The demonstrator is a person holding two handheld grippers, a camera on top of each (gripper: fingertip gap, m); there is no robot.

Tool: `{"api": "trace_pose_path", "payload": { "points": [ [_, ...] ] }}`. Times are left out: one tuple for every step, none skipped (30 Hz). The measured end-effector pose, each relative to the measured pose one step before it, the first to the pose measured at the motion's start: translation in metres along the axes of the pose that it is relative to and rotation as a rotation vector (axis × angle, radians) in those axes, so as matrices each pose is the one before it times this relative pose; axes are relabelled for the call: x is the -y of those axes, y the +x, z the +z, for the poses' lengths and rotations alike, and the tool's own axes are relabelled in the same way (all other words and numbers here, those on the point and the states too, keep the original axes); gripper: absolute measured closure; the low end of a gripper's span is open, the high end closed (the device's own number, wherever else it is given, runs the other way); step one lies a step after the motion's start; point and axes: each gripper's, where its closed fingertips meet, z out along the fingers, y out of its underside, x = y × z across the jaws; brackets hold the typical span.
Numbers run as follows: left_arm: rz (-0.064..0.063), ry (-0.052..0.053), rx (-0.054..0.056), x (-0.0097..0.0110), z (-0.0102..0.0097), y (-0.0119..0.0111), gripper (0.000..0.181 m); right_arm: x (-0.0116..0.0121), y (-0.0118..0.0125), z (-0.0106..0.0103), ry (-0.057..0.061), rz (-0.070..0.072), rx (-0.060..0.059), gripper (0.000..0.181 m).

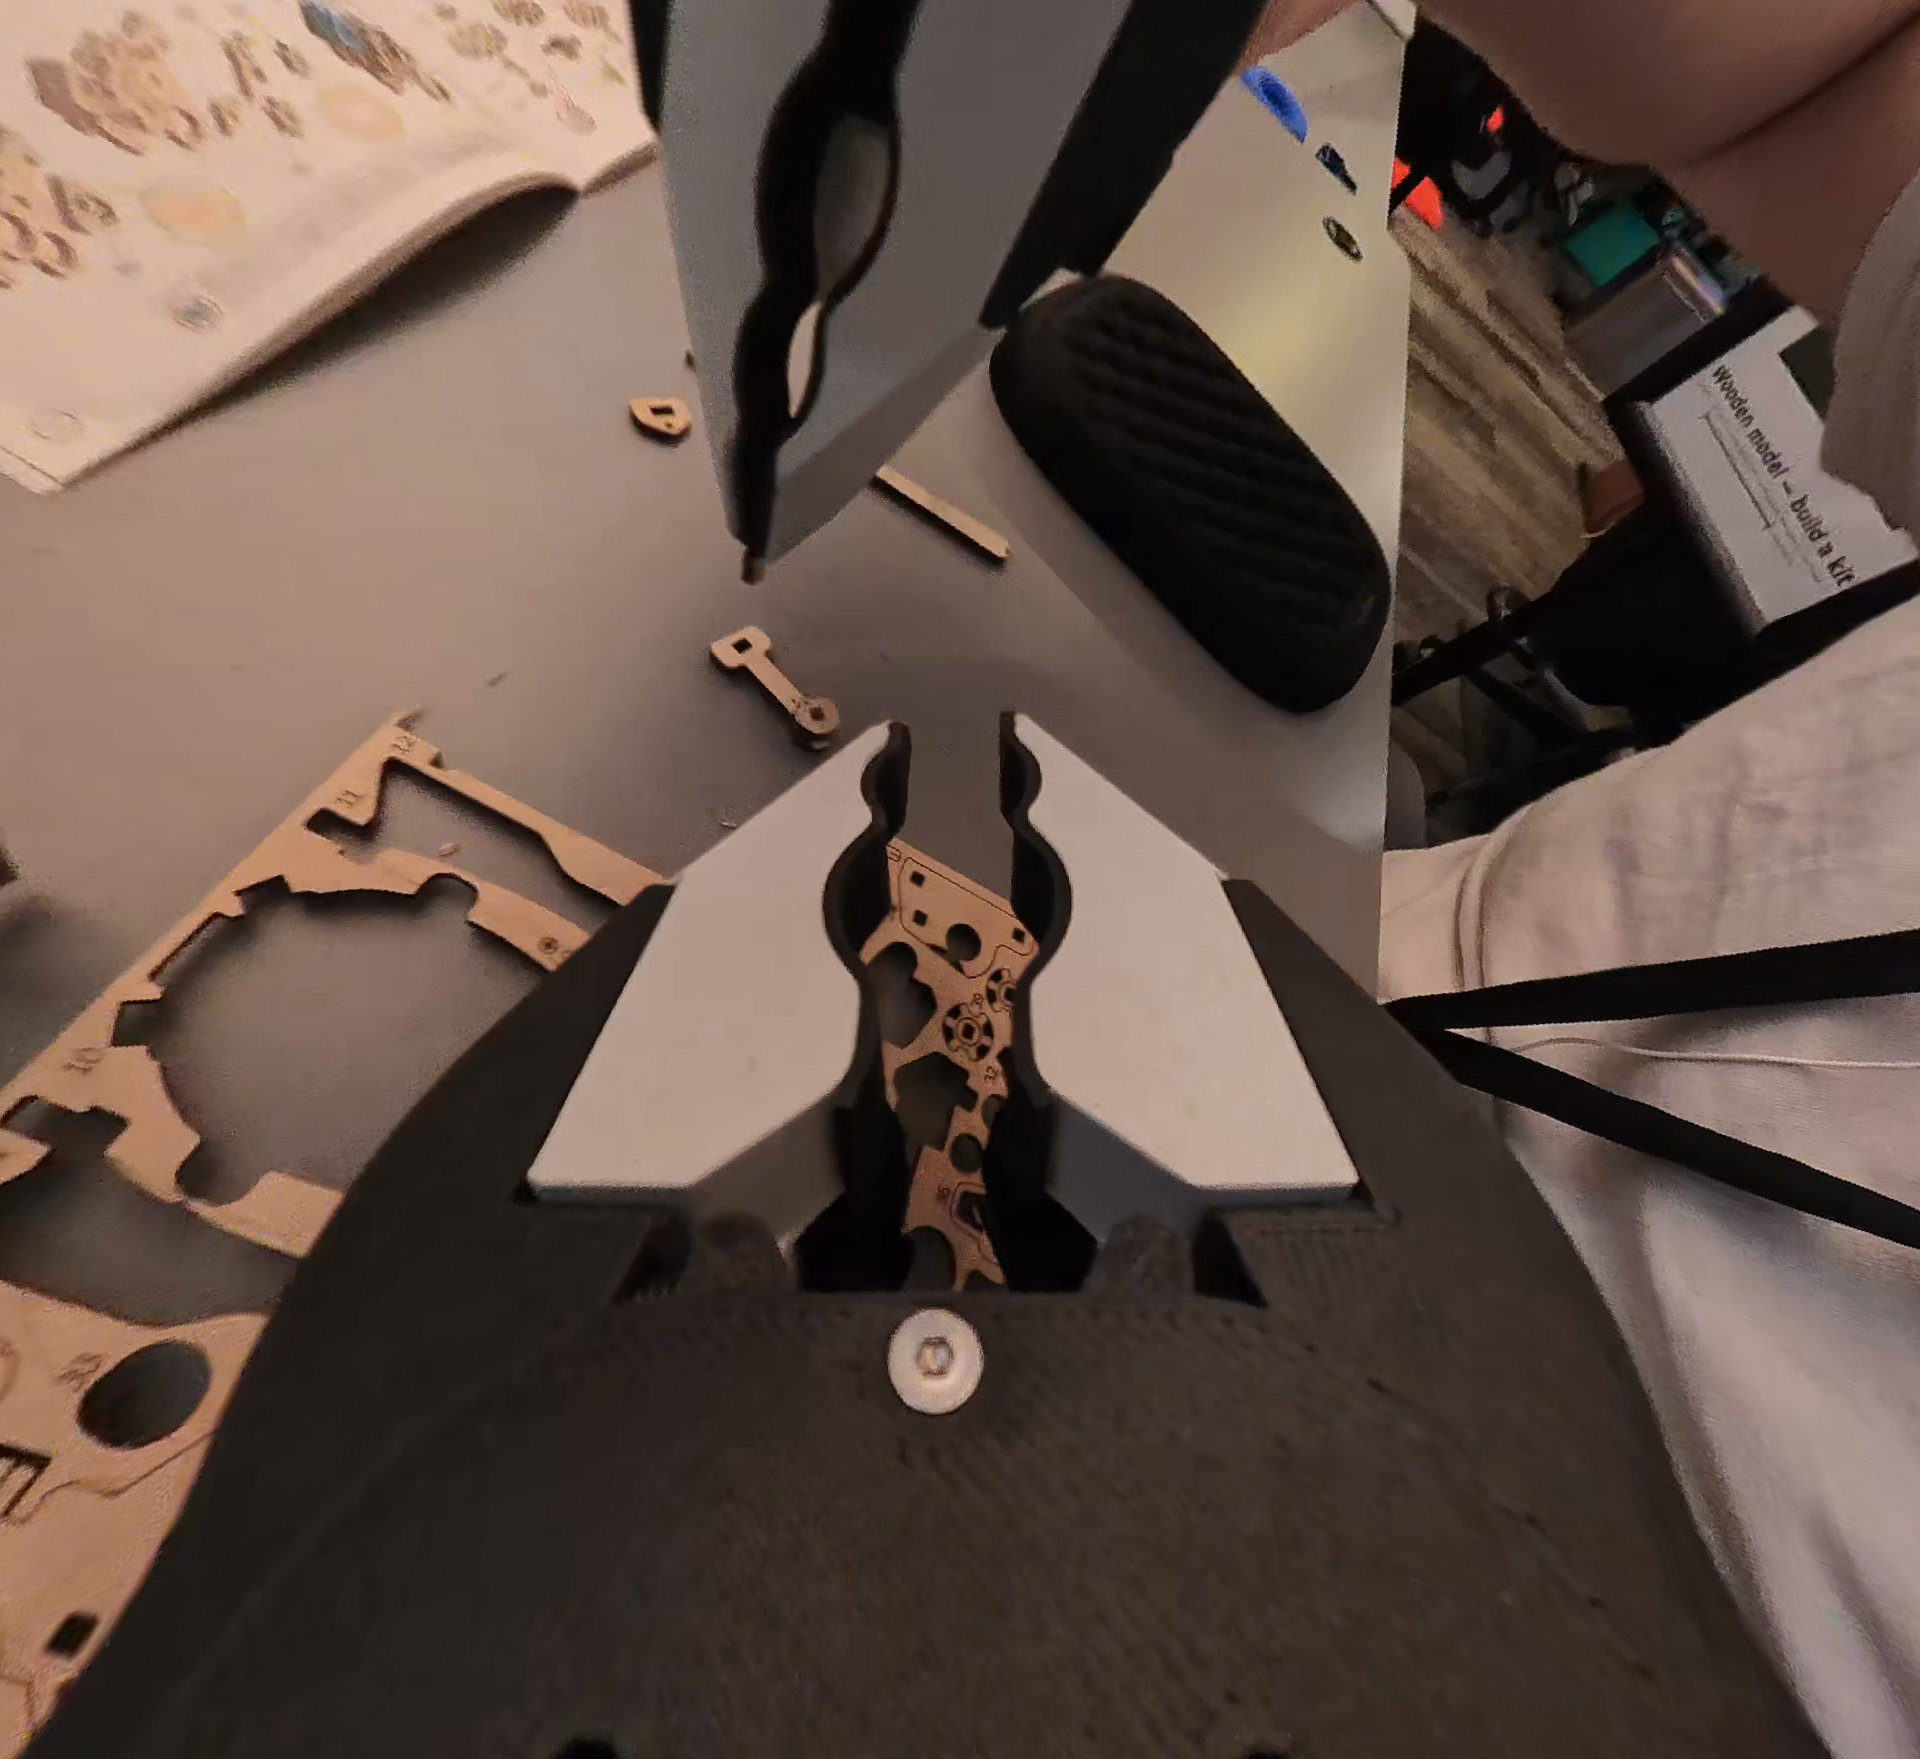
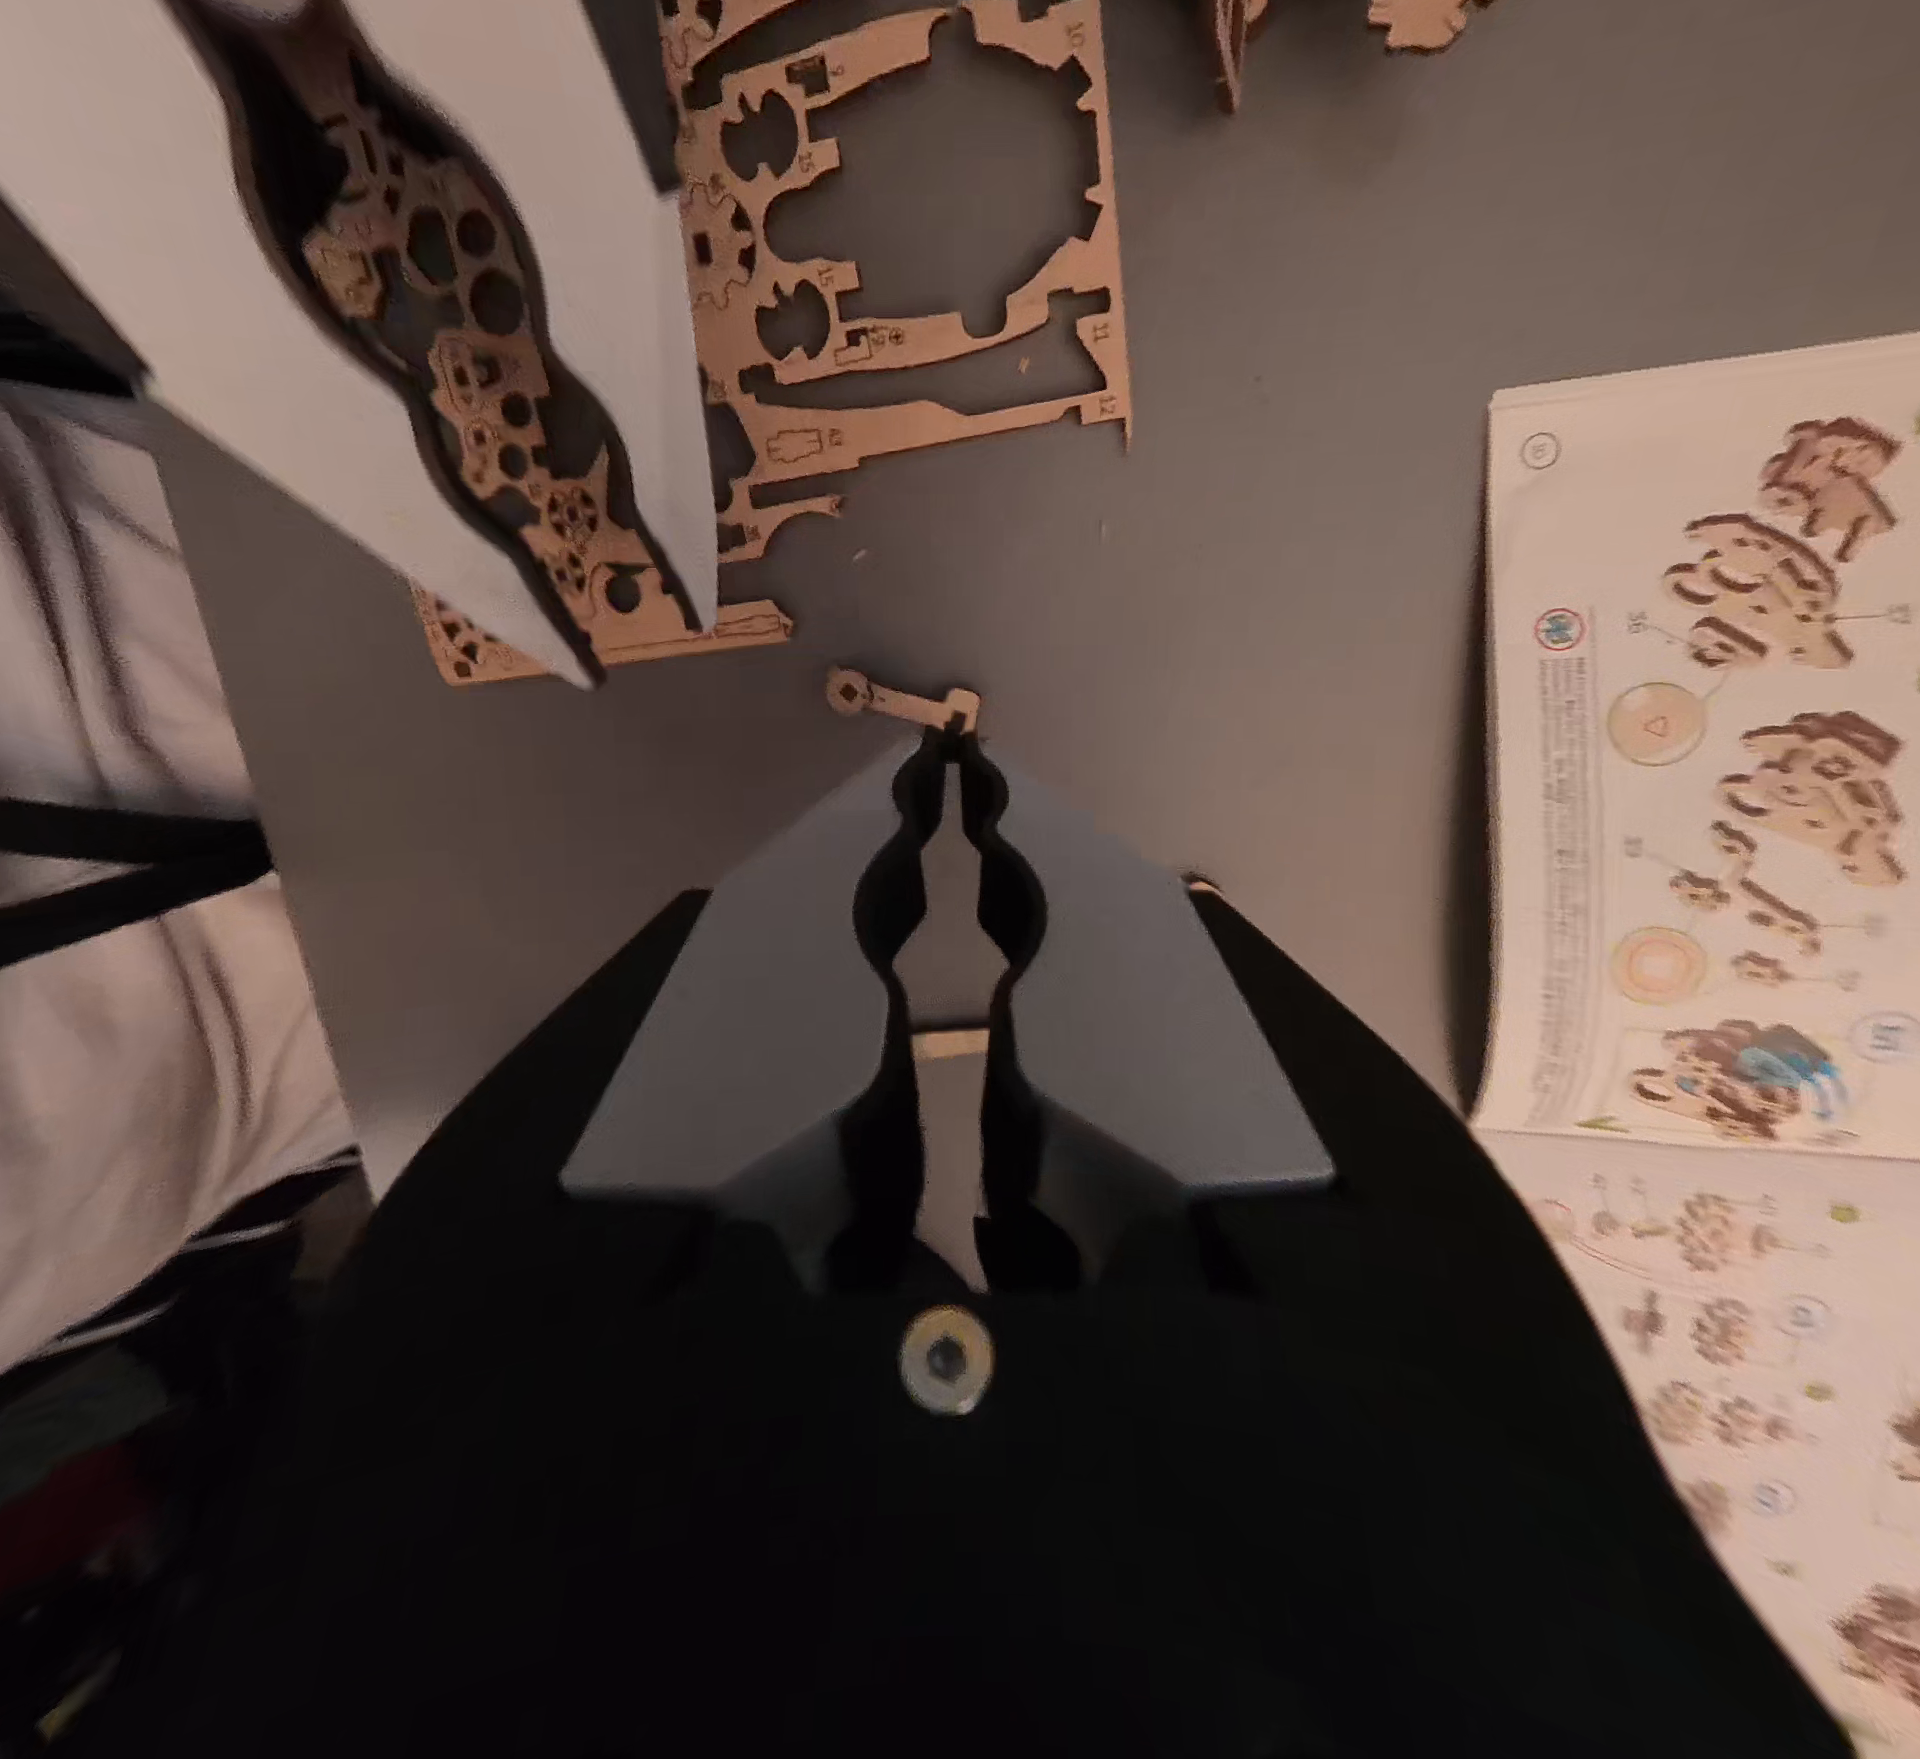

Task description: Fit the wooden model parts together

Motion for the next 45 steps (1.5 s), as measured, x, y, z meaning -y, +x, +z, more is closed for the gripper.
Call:
{"api": "trace_pose_path", "payload": {
  "points": [
    [0.0036, -0.0200, 0.0086, -0.00346, 0.00352, -0.00097, 0.165, 0.00038, -0.00059, 0.00362, -0.0029, 0.0337, 0.0186, 0.181],
    [0.0100, -0.0216, 0.0243, -0.00313, 0.00249, -0.00284, 0.164, -0.00066, -0.00056, 0.00340, -0.0072, 0.0266, 0.0134, 0.181],
    [0.0158, -0.0136, 0.0258, -0.00155, 0.00155, -0.00234, 0.164, -0.00198, 0.00066, 0.00313, -0.0151, 0.0142, -0.0003, 0.181],
    [0.0159, -0.0055, 0.0151, -0.00050, 0.00095, -0.00042, 0.164, -0.00159, 0.00147, 0.00276, -0.0132, 0.0045, -0.0094, 0.181],
    [0.0101, -0.0033, 0.0088, -0.00035, 0.00077, 0.00004, 0.164, -0.00212, 0.00002, 0.00256, -0.0150, 0.0052, -0.0002, 0.181],
    [0.0038, -0.0039, 0.0063, -0.00061, 0.00062, -0.00048, 0.164, -0.00207, -0.00025, 0.00197, -0.0151, 0.0057, 0.0022, 0.181],
    [-0.0016, -0.0024, -0.0019, -0.00064, 0.00046, 0.00009, 0.164, -0.00083, 0.00078, 0.00103, -0.0063, -0.0039, -0.0045, 0.181],
    [-0.0075, -0.0005, -0.0089, -0.00048, 0.00048, 0.00073, 0.164, -0.00015, 0.00130, 0.00048, -0.0014, -0.0024, -0.0062, 0.181],
    [-0.0095, 0.0010, -0.0098, -0.00018, 0.00008, 0.00062, 0.164, -0.00040, 0.00049, 0.00026, -0.0035, 0.0046, 0.0006, 0.181],
    [-0.0067, 0.0015, -0.0071, -0.00009, -0.00012, 0.00046, 0.164, 0.00074, -0.00064, 0.00007, 0.0042, 0.0061, 0.0074, 0.181],
    [-0.0026, 0.0007, -0.0016, -0.00016, -0.00030, -0.00010, 0.164, 0.00134, -0.00124, -0.00019, 0.0079, 0.0042, 0.0098, 0.181],
    [-0.0003, 0.0008, 0.0035, 0.00008, -0.00046, -0.00062, 0.165, 0.00031, -0.00042, 0.00002, -0.0007, 0.0031, 0.0027, 0.181],
    [0.0010, 0.0015, 0.0018, 0.00022, -0.00044, -0.00036, 0.165, -0.00029, 0.00068, 0.00009, -0.0065, -0.0042, -0.0058, 0.181],
    [0.0007, 0.0007, -0.0021, 0.00012, -0.00021, 0.00034, 0.165, 0.00030, 0.00002, 0.00029, -0.0012, -0.0051, -0.0026, 0.181],
    [-0.0002, 0.0004, -0.0005, 0.00009, -0.00014, 0.00004, 0.165, 0.00062, -0.00028, 0.00018, 0.0005, 0.0024, 0.0011, 0.181],
    [0.0003, 0.0007, 0.0022, 0.00004, -0.00016, -0.00027, 0.165, -0.00009, 0.00089, 0.00024, -0.0038, -0.0002, -0.0051, 0.181],
    [0.0010, 0.0000, -0.0011, -0.00008, -0.00017, 0.00024, 0.165, -0.00120, 0.00094, 0.00038, -0.0113, -0.0052, -0.0062, 0.181],
    [0.0005, -0.0003, -0.0024, -0.00007, -0.00012, 0.00044, 0.166, -0.00037, 0.00030, 0.00039, -0.0032, -0.0031, -0.0018, 0.181],
    [0.0013, 0.0005, 0.0009, -0.00005, -0.00011, 0.00002, 0.166, 0.00019, -0.00052, 0.00019, 0.0002, 0.0034, 0.0039, 0.181],
    [0.0015, 0.0005, 0.0028, 0.00012, -0.00012, -0.00032, 0.166, -0.00005, -0.00052, 0.00017, -0.0013, 0.0028, 0.0045, 0.181],
    [0.0003, 0.0007, -0.0003, 0.00013, -0.00025, 0.00003, 0.166, 0.00019, 0.00001, 0.00008, 0.0006, 0.0007, 0.0018, 0.181],
    [-0.0007, 0.0015, -0.0018, 0.00034, -0.00015, 0.00021, 0.166, 0.00005, 0.00010, 0.00003, -0.0002, 0.0030, 0.0022, 0.181],
    [-0.0003, 0.0026, -0.0005, 0.00036, -0.00023, 0.00002, 0.166, -0.00005, -0.00047, 0.00009, -0.0001, 0.0042, 0.0036, 0.181],
    [-0.0004, 0.0002, 0.0015, -0.00010, -0.00028, -0.00034, 0.166, -0.00010, -0.00080, 0.00027, -0.0007, 0.0035, 0.0042, 0.181],
    [-0.0002, -0.0013, 0.0007, -0.00026, -0.00017, -0.00031, 0.166, -0.00010, -0.00005, 0.00001, -0.0010, -0.0035, -0.0041, 0.181],
    [-0.0009, 0.0000, -0.0005, -0.00012, -0.00019, -0.00017, 0.166, -0.00013, 0.00049, -0.00014, -0.0029, -0.0050, -0.0078, 0.181],
    [-0.0007, 0.0017, -0.0017, 0.00023, -0.00016, 0.00015, 0.166, 0.00008, -0.00037, -0.00005, -0.0010, 0.0011, 0.0006, 0.181],
    [0.0001, 0.0013, -0.0006, 0.00013, -0.00012, 0.00014, 0.166, 0.00122, -0.00191, 0.00006, 0.0071, 0.0069, 0.0135, 0.181],
    [0.0008, 0.0001, 0.0014, 0.00010, -0.00018, -0.00016, 0.166, 0.00085, -0.00061, -0.00011, 0.0051, 0.0085, 0.0059, 0.181],
    [0.0007, -0.0005, 0.0011, -0.00008, -0.00004, -0.00019, 0.166, -0.00030, 0.00171, -0.00013, -0.0039, -0.0017, -0.0110, 0.181],
    [-0.0002, 0.0001, -0.0007, -0.00005, 0.00007, 0.00008, 0.166, -0.00138, 0.00177, 0.00042, -0.0092, -0.0066, -0.0121, 0.181],
    [-0.0006, 0.0003, -0.0020, -0.00003, 0.00007, 0.00028, 0.166, 0.00065, -0.00049, 0.00010, 0.0046, 0.0068, 0.0049, 0.181],
    [-0.0005, -0.0014, 0.0004, -0.00024, 0.00020, -0.00002, 0.166, -0.00020, -0.00016, 0.00005, -0.0008, 0.0094, 0.0052, 0.181],
    [0.0007, -0.0018, 0.0013, -0.00036, 0.00009, -0.00023, 0.166, -0.00037, 0.00012, -0.00017, -0.0030, 0.0011, 0.0003, 0.181],
    [0.0009, -0.0003, -0.0001, -0.00007, 0.00001, 0.00004, 0.166, -0.00046, -0.00005, -0.00007, -0.0040, -0.0063, -0.0050, 0.181],
    [0.0005, 0.0010, 0.0001, 0.00022, -0.00012, 0.00004, 0.166, -0.00071, -0.00080, -0.00017, -0.0059, -0.0053, -0.0033, 0.181],
    [-0.0003, 0.0006, 0.0012, 0.00012, -0.00012, -0.00019, 0.166, 0.00012, -0.00144, -0.00014, -0.0008, -0.0005, 0.0018, 0.181],
    [-0.0008, 0.0006, 0.0000, -0.00006, -0.00012, -0.00015, 0.166, 0.00059, -0.00118, 0.00000, 0.0035, 0.0007, 0.0022, 0.181],
    [-0.0010, 0.0008, -0.0019, 0.00010, -0.00009, 0.00016, 0.166, -0.00001, 0.00006, 0.00032, -0.0010, 0.0009, -0.0016, 0.181],
    [-0.0007, 0.0004, -0.0006, 0.00015, -0.00006, 0.00008, 0.166, -0.00040, 0.00122, 0.00057, -0.0022, -0.0010, -0.0081, 0.181],
    [0.0007, 0.0002, 0.0011, 0.00004, -0.00012, -0.00016, 0.166, 0.00027, 0.00014, 0.00024, 0.0016, -0.0002, -0.0011, 0.181],
    [0.0015, -0.0005, 0.0005, -0.00011, -0.00010, 0.00005, 0.166, 0.00004, 0.00013, -0.00011, -0.0002, 0.0040, -0.0005, 0.181],
    [0.0011, -0.0009, 0.0006, -0.00018, 0.00000, 0.00003, 0.166, 0.00027, -0.00019, -0.00024, 0.0008, -0.0002, -0.0008, 0.181],
    [0.0006, 0.0004, 0.0014, -0.00004, -0.00002, -0.00015, 0.166, -0.00007, -0.00038, -0.00058, -0.0015, -0.0012, 0.0001, 0.181],
    [-0.0002, 0.0002, -0.0007, 0.00010, -0.00004, 0.00015, 0.167, 0.00025, 0.00004, -0.00073, 0.0013, -0.0007, -0.0029, 0.181]
  ]
}}
